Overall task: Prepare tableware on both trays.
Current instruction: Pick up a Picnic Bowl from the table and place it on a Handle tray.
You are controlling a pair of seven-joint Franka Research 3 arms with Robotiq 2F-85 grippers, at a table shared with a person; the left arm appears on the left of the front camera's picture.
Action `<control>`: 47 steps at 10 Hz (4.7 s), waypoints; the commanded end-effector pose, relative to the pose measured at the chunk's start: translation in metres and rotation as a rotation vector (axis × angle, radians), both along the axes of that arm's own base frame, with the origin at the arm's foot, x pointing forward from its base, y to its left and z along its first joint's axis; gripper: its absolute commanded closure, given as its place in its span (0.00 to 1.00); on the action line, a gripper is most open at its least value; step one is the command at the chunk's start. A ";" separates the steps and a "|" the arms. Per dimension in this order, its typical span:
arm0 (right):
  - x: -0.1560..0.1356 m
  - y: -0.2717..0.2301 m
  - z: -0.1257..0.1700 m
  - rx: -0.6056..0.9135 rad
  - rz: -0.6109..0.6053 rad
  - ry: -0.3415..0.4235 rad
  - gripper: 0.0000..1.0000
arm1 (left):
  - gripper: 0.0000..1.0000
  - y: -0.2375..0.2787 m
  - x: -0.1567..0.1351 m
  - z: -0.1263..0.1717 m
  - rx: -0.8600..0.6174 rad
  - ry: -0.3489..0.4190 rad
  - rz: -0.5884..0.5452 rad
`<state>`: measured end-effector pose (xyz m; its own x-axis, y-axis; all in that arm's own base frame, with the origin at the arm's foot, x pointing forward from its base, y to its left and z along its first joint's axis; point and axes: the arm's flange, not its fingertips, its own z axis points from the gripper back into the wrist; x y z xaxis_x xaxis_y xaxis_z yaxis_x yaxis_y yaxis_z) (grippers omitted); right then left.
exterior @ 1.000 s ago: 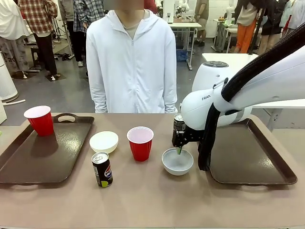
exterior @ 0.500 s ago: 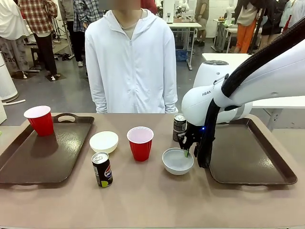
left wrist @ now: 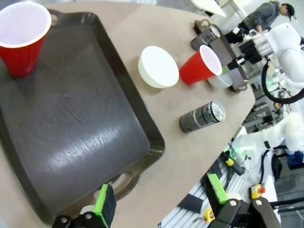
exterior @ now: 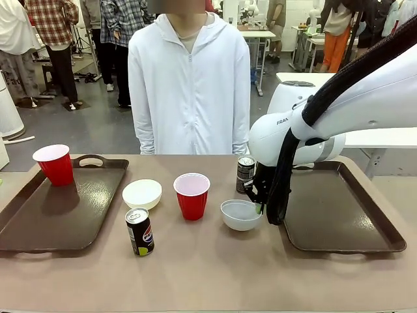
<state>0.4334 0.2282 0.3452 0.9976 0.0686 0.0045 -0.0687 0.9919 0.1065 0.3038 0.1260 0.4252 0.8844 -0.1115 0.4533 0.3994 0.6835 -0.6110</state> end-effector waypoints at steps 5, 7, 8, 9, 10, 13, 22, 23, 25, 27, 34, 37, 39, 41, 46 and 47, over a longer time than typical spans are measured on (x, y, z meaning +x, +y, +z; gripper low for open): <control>-0.038 -0.001 0.055 -0.006 0.102 -0.005 1.00 | 0.00 0.001 0.000 0.000 -0.009 -0.001 0.001; -0.066 -0.007 0.095 -0.015 0.125 -0.076 1.00 | 0.00 0.001 0.000 0.000 -0.009 -0.001 0.001; -0.072 -0.017 0.104 -0.006 0.115 -0.089 1.00 | 0.00 0.001 0.000 0.000 -0.009 -0.001 0.001; -0.079 -0.032 0.109 -0.012 0.129 -0.087 1.00 | 0.00 0.001 0.000 0.000 -0.009 -0.001 0.001; -0.085 -0.060 0.111 -0.116 0.161 -0.089 1.00 | 0.00 0.001 0.000 0.000 -0.009 -0.001 0.001; -0.106 -0.156 0.121 -0.187 0.219 -0.150 1.00 | 0.00 0.001 0.000 0.000 -0.009 -0.001 0.001; -0.042 -0.242 0.065 -0.022 0.078 -0.295 1.00 | 0.00 0.001 0.000 0.000 -0.009 -0.001 0.001; -0.040 -0.239 0.061 -0.036 0.069 -0.278 1.00 | 0.00 0.001 0.000 0.000 -0.009 -0.001 0.001; -0.111 -0.210 0.085 -0.123 0.048 -0.145 1.00 | 0.00 0.001 0.000 0.000 -0.009 -0.001 0.001; -0.180 -0.188 0.109 -0.194 0.076 -0.223 1.00 | 0.00 0.001 0.000 0.000 -0.009 -0.001 0.001; -0.147 -0.194 0.096 -0.129 0.002 -0.206 1.00 | 0.00 0.001 0.000 0.000 -0.009 -0.001 0.001; -0.097 -0.184 0.057 -0.106 -0.028 -0.213 1.00 | 0.00 0.001 0.000 0.000 -0.009 -0.001 0.001; -0.076 -0.180 0.039 -0.115 -0.033 -0.230 1.00 | 0.00 0.001 0.000 0.000 -0.009 -0.001 0.001; -0.055 -0.183 0.022 -0.106 -0.057 -0.254 1.00 | 0.00 0.001 0.000 0.000 -0.009 -0.001 0.001; -0.025 -0.185 0.003 -0.098 -0.045 -0.250 1.00 | 0.00 0.001 0.000 0.000 -0.009 -0.001 0.001; -0.025 -0.185 0.002 -0.090 -0.041 -0.242 0.85 | 0.00 0.001 0.000 0.000 -0.009 -0.001 0.001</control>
